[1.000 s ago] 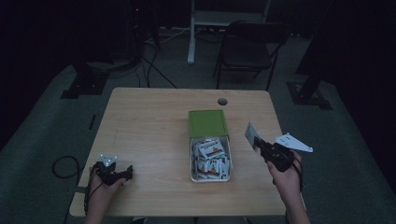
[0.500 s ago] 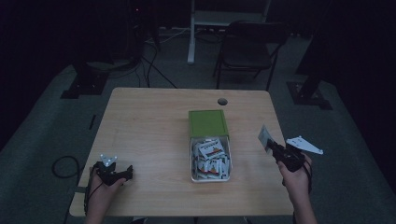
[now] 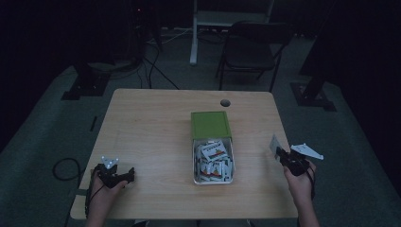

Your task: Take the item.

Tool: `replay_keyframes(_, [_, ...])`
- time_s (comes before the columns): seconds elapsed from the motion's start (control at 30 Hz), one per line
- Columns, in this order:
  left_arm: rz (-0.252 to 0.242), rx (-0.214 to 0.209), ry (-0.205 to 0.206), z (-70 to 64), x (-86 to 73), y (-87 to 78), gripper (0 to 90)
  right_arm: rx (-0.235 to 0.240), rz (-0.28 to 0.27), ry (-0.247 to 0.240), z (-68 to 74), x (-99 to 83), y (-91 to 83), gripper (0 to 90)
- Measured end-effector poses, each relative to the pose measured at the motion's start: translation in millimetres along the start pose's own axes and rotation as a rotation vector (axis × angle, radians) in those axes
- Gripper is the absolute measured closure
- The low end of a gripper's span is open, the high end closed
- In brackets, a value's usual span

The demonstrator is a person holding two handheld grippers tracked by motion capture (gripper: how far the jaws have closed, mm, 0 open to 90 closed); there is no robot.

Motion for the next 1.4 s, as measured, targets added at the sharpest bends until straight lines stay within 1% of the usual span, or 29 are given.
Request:
replay_keyframes(0.13, [0.0, 0.0, 0.0, 0.0, 0.0, 0.0, 9.0, -0.006, 0.026, -0.01, 1.1, -8.6, 6.2, 90.0])
replay_keyframes(0.17, [-0.001, -0.001, -0.001, 0.0, 0.0, 0.1, 9.0, -0.012, 0.034, -0.022, 1.6, -10.3, 7.4, 90.0])
replay_keyframes(0.2, [0.0, -0.001, 0.0, 0.0, 0.0, 0.0, 9.0, -0.024, 0.048, -0.044, 2.7, -12.0, 8.5, 90.0])
replay_keyframes(0.3, [-0.001, -0.001, -0.001, 0.0, 0.0, 0.1, 9.0, -0.034, 0.052, -0.061, 5.2, -13.7, 11.2, 90.0])
replay_keyframes(0.33, [-0.001, 0.0, 0.0, 0.0, 0.0, 0.1, 9.0, -0.043, 0.057, -0.075, 5.2, -14.5, 12.5, 90.0])
replay_keyframes(0.43, [-0.001, -0.001, -0.001, 0.0, 0.0, 0.1, 9.0, -0.031, 0.062, -0.072, 8.4, -16.6, 16.3, 90.0])
replay_keyframes(0.47, [-0.001, -0.001, -0.001, 0.0, 0.0, 0.1, 9.0, -0.034, 0.065, -0.084, 9.1, -17.1, 17.2, 90.0])
replay_keyframes(0.53, [-0.001, -0.001, 0.0, 0.0, 0.1, 0.1, 9.0, -0.015, 0.067, -0.075, 11.8, -17.8, 18.6, 89.5])
replay_keyframes(0.7, [-0.002, -0.001, -0.001, 0.0, 0.1, 0.1, 9.0, 0.07, 0.075, -0.029, 19.4, -24.1, 25.4, 84.6])
replay_keyframes(0.77, [-0.002, -0.001, -0.001, 0.0, 0.1, 0.1, 9.0, 0.089, 0.082, -0.032, 23.2, -26.9, 28.6, 83.5])
replay_keyframes(0.93, [-0.002, -0.001, -0.001, 0.0, 0.1, 0.1, 9.0, 0.114, 0.088, -0.042, 29.4, -25.9, 32.3, 80.6])
replay_keyframes(1.13, [-0.002, -0.001, -0.001, 0.0, 0.1, 0.1, 9.0, 0.128, 0.094, -0.053, 34.4, -26.8, 36.3, 78.0])
replay_keyframes(1.2, [-0.002, -0.001, -0.001, 0.0, 0.1, 0.1, 9.0, 0.144, 0.095, -0.06, 38.3, -26.7, 38.0, 75.2])
replay_keyframes(1.27, [-0.002, -0.001, -0.001, 0.0, 0.1, 0.1, 9.0, 0.156, 0.098, -0.055, 41.5, -27.2, 39.4, 72.1])
replay_keyframes(1.33, [-0.002, -0.001, -0.001, 0.0, 0.1, 0.1, 9.0, 0.159, 0.098, -0.062, 43.5, -28.0, 40.9, 69.9])
replay_keyframes(1.4, [-0.002, -0.002, -0.001, 0.0, 0.1, 0.1, 9.0, 0.17, 0.098, -0.062, 44.6, -28.6, 42.0, 64.8])
Point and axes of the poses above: each handheld gripper's, and its own axes: y roughly forward along the jaws, x roughly out of its top, z roughly to its left, the point moved 7 cm from there along y, roughly forward along the jaws, and after that the axes turned 15 degrees about -y, right-handed, at the moved point
